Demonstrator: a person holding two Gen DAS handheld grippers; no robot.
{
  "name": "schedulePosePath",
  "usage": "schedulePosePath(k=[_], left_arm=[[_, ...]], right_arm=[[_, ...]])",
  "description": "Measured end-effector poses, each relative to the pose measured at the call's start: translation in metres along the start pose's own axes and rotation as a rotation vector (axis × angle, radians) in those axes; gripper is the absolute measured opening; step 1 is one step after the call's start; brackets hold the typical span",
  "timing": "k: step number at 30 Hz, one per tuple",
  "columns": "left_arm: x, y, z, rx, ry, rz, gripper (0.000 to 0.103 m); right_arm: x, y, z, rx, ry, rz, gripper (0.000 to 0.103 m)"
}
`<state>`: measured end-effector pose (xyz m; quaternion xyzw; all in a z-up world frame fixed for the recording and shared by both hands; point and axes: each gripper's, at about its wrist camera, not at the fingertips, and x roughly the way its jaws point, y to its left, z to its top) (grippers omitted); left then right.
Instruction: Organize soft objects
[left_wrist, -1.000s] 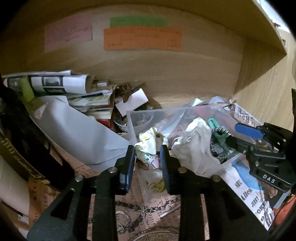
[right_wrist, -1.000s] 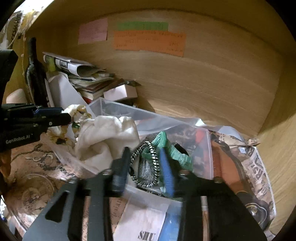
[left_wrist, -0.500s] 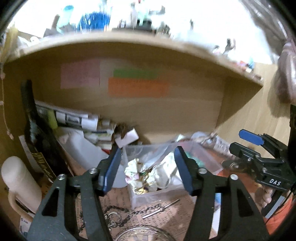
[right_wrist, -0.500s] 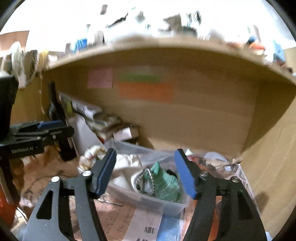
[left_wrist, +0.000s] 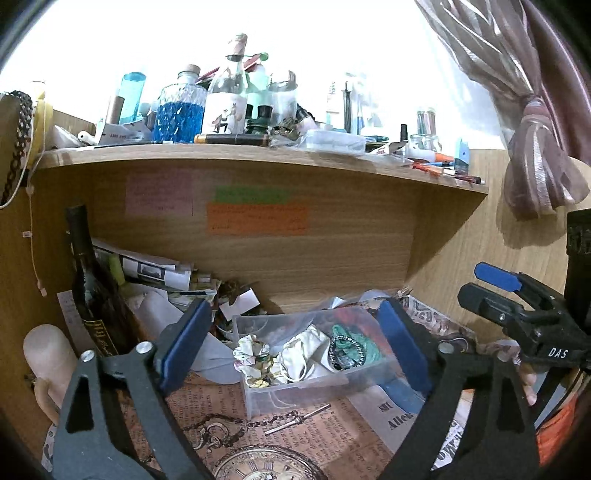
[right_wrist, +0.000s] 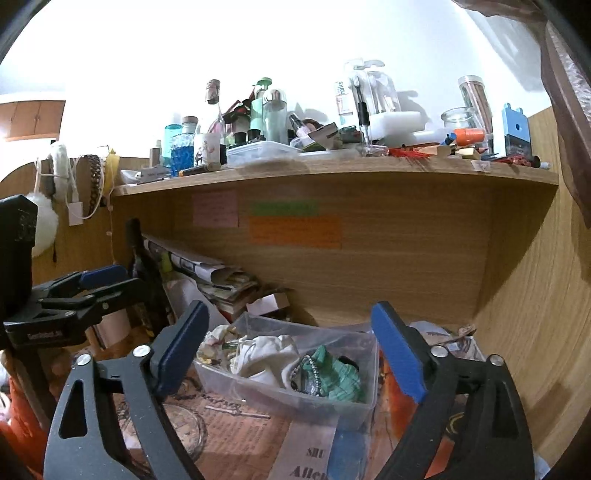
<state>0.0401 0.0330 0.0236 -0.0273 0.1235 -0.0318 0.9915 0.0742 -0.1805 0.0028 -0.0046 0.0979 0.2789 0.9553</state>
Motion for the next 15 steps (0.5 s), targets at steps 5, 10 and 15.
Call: schedulePosePath(k=[5,10,15], left_arm=[[-0.0057,-0.0070,-0.0022,0.015,-0.013,0.013,0.101],[-0.0060,-0.0091,-0.0033,0.007,-0.006,0.008,0.103],[-0.0035,-0.0091,-0.0053,0.004,0.001,0.014,0.103]], right_arm=[[-0.0063,0.0002,-0.0031,0.011,-0.008,-0.018,0.102],[-0.0064,-0.0005,-0.0047,0.016,-0.004,-0.032,0.103],[-0.0061,-0.0009,-0.0057,0.018,-0.002,-0.037,0.103]])
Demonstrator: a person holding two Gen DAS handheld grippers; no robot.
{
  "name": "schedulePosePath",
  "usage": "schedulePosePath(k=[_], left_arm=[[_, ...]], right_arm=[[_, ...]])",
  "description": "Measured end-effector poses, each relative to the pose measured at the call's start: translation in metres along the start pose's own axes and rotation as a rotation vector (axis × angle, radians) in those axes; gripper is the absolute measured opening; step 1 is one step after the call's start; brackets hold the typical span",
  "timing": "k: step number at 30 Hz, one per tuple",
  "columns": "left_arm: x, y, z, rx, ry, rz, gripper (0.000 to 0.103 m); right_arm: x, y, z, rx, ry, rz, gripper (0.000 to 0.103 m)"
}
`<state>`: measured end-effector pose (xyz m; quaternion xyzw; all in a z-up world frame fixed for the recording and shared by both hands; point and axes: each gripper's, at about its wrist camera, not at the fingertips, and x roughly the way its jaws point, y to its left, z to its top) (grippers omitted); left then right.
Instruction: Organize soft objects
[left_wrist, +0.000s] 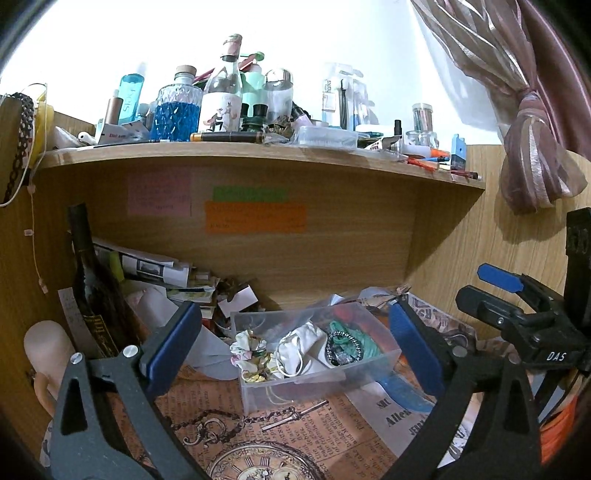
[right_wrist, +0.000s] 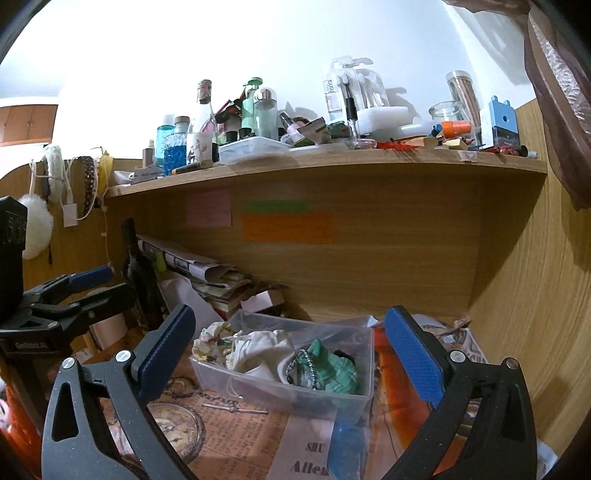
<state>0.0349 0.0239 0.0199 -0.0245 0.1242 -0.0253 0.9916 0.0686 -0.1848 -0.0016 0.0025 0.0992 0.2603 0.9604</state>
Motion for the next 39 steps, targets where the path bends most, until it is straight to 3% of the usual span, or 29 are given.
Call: schedulePosePath(k=[39], left_arm=[[0.0060,0.0011,-0.0027,0.002,0.012,0.002,0.103]], right_arm=[[0.0004,0.0018,-0.0001,-0.006,-0.003,0.004,0.103]])
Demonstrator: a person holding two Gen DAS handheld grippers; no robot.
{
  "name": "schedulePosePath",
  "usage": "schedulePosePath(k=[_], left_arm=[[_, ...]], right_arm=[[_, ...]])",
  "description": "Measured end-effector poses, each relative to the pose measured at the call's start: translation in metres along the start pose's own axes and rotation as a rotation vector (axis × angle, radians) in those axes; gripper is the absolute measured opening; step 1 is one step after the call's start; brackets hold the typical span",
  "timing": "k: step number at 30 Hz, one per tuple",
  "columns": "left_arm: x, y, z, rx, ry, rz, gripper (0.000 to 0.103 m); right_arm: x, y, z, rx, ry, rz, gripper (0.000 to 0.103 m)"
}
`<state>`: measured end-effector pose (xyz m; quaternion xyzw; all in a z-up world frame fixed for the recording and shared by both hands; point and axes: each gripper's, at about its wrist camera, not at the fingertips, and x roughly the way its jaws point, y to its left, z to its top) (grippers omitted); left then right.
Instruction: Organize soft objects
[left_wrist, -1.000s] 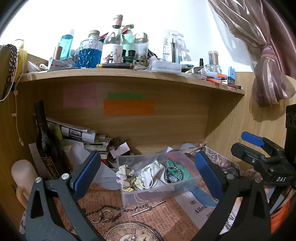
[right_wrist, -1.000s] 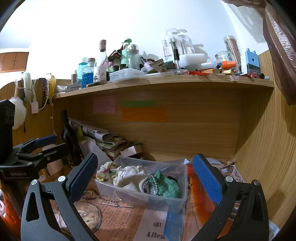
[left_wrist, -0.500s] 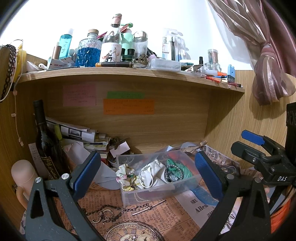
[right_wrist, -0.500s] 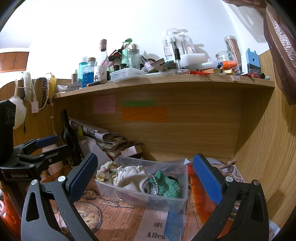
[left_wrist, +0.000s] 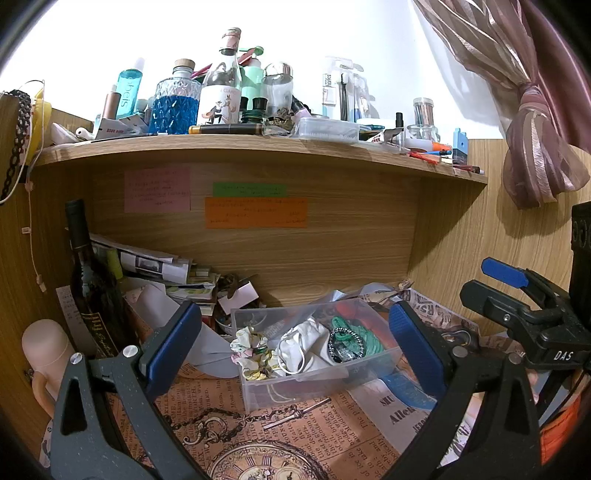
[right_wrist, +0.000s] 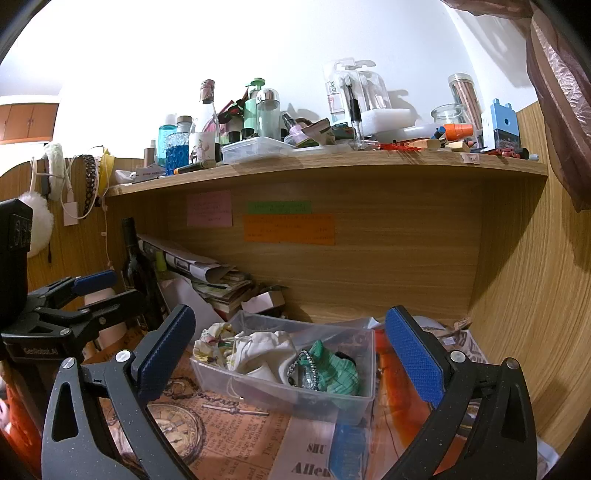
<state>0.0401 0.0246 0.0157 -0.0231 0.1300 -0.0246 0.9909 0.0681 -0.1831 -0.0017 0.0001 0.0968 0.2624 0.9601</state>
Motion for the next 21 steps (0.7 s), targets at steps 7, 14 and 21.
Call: schedulePosePath(k=[7,14,21], left_arm=[[0.0005,-0.0002,-0.0003,0.001,0.000,-0.004,0.103],[0.0003,-0.0007,-0.0003,0.002,0.001,-0.002,0.103],[0.0015,0.0010,-0.0008,0.001,0.001,-0.004,0.103]], right_arm=[[0.0000,-0.0006,-0.0002,-0.001,0.000,0.002,0.103],[0.0002,-0.0004,-0.0003,-0.001,0.000,0.002,0.103],[0.0004,-0.0001,-0.0004,-0.001,0.000,0.001,0.103]])
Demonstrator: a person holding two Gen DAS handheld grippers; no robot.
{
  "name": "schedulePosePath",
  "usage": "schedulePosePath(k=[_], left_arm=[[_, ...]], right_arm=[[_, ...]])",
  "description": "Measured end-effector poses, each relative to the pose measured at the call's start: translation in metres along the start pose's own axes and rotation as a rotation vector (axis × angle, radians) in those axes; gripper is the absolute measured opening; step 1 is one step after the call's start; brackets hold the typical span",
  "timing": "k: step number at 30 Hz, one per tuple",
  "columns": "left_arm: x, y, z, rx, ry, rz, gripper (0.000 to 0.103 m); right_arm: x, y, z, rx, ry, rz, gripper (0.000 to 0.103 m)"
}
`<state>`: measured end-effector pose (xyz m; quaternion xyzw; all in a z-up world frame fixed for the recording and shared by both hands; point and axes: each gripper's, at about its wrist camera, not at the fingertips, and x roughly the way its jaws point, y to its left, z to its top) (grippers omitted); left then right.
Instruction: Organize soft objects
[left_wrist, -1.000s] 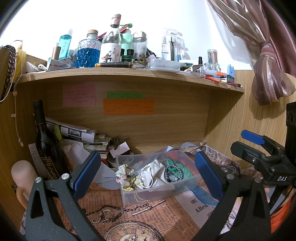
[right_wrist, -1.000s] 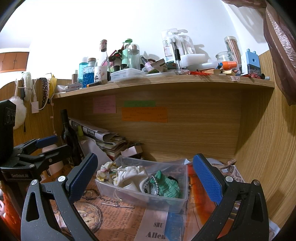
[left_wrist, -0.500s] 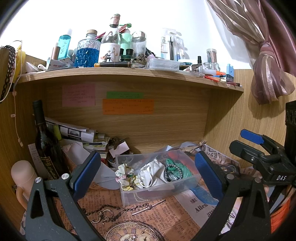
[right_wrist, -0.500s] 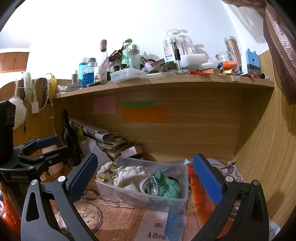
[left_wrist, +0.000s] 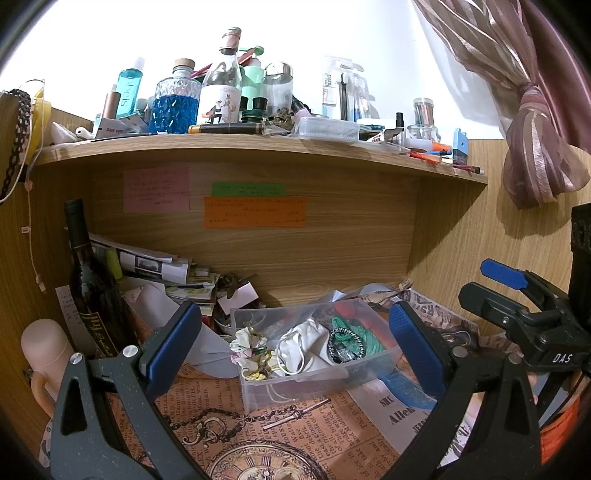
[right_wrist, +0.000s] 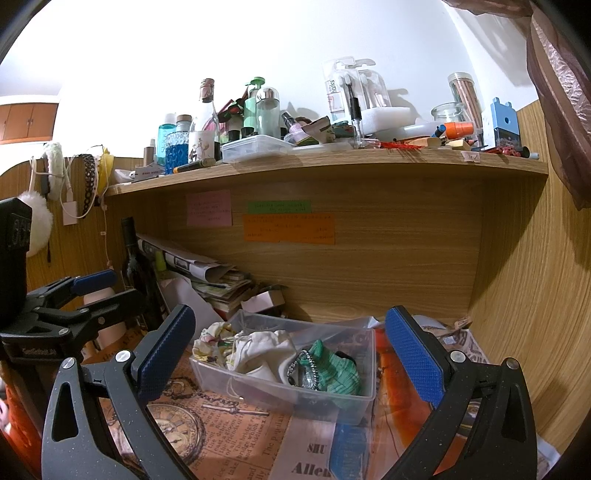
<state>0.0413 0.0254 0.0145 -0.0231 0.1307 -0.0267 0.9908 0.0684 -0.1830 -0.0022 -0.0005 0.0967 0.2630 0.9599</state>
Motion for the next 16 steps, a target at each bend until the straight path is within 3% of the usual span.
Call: schedulePosePath(k=[16], left_arm=[[0.0029,0.0005,-0.0021,-0.004,0.009,-0.016,0.103]], right_arm=[[0.0019,0.0010,-0.0020,-0.001,0.006,-0.004,0.103]])
